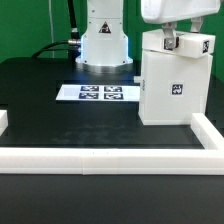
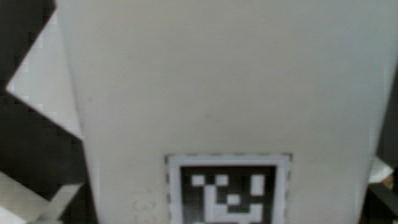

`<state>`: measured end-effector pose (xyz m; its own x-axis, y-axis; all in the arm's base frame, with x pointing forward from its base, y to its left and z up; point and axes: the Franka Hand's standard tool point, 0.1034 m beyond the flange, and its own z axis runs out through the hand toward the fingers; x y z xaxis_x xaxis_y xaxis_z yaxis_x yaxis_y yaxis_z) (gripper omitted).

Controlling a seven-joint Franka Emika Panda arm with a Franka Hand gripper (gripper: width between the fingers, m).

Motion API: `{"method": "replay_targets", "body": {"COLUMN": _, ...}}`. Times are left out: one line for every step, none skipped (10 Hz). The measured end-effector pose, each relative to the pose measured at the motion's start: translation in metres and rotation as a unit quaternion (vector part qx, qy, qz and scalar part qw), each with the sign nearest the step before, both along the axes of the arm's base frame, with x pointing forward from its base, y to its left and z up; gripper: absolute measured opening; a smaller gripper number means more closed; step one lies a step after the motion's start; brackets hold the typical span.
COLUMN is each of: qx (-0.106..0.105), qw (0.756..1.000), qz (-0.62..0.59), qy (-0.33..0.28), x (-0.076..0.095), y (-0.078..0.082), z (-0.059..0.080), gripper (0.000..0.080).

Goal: Assemble cabinet

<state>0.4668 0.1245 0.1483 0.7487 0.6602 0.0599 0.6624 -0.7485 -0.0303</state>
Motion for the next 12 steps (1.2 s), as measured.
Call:
{"method": "replay_targets", "body": {"qx": 0.001, "qw": 1.000, "qz": -0.014, "qy": 0.000, "x": 0.0005, "y": -0.0004, "z": -0.0003, "gripper": 0.0564}}
{"method": "replay_targets", "body": {"qx": 0.003, "qw": 0.999, "qz": -0.044, "qy": -0.003, "x": 0.0023, "y": -0.0020, "z": -0.0007, "gripper": 0.0564}}
{"method": "replay_targets", "body": {"qx": 0.006, "qw": 0.998, "qz": -0.054, "qy": -0.007, "x": 0.0052, "y": -0.0046, "z": -0.0009, "gripper": 0.0564}}
{"method": "replay_targets", "body": {"qx": 0.008, "qw": 0.995, "qz": -0.095, "qy": -0.006, "x": 0.0058, "y": -0.0053, "z": -0.0008, "gripper": 0.0564}}
{"method": "replay_targets", "body": {"qx": 0.009, "qw": 0.992, "qz": -0.126, "qy": -0.003, "x": 0.0057, "y": -0.0050, "z": -0.0008, "gripper": 0.0564}}
{"method": "replay_targets", "body": {"qx": 0.011, "qw": 0.986, "qz": -0.166, "qy": -0.001, "x": 0.0057, "y": -0.0050, "z": -0.0008, "gripper": 0.0564}}
{"method": "replay_targets", "body": {"qx": 0.012, "qw": 0.980, "qz": -0.199, "qy": 0.002, "x": 0.0057, "y": -0.0050, "z": -0.0009, "gripper": 0.0564}}
{"method": "replay_targets", "body": {"qx": 0.013, "qw": 0.973, "qz": -0.230, "qy": 0.004, "x": 0.0057, "y": -0.0050, "z": -0.0009, "gripper": 0.0564}}
{"method": "replay_targets", "body": {"qx": 0.014, "qw": 0.963, "qz": -0.269, "qy": 0.007, "x": 0.0056, "y": -0.0050, "z": -0.0009, "gripper": 0.0564}}
{"method": "replay_targets", "body": {"qx": 0.015, "qw": 0.954, "qz": -0.298, "qy": 0.009, "x": 0.0056, "y": -0.0049, "z": -0.0009, "gripper": 0.0564}}
{"method": "replay_targets", "body": {"qx": 0.017, "qw": 0.946, "qz": -0.324, "qy": 0.010, "x": 0.0059, "y": -0.0050, "z": -0.0010, "gripper": 0.0564}}
{"method": "replay_targets", "body": {"qx": 0.019, "qw": 0.937, "qz": -0.349, "qy": 0.009, "x": 0.0071, "y": -0.0052, "z": -0.0010, "gripper": 0.0564}}
